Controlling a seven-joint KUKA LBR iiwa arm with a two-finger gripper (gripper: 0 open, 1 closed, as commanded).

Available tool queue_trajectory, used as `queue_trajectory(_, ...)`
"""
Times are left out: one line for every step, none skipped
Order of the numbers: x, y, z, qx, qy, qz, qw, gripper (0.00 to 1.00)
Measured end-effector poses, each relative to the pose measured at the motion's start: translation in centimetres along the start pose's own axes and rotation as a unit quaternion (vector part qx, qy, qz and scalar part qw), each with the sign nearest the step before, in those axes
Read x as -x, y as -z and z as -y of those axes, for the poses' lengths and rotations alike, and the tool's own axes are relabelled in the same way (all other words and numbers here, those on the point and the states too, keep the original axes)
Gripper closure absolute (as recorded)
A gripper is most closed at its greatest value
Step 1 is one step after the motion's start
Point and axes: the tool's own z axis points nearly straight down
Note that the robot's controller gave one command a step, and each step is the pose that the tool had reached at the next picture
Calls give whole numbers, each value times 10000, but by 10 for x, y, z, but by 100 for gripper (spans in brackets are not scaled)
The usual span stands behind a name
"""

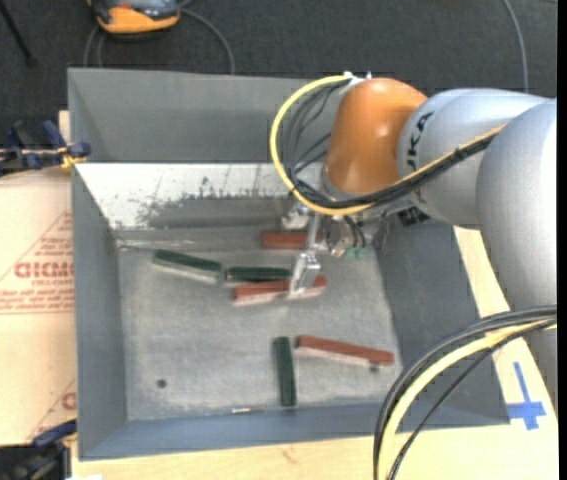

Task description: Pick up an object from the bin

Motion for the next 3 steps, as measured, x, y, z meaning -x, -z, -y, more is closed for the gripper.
queue_trajectory(-19, 1, -17, 4, -261, -48, 9996, 0)
queue_trajectory(-20, -18, -20, 24, -939, 23, 9956, 0)
queue_trajectory(1, -20, -39, -22, 1711, 1, 9852, 100)
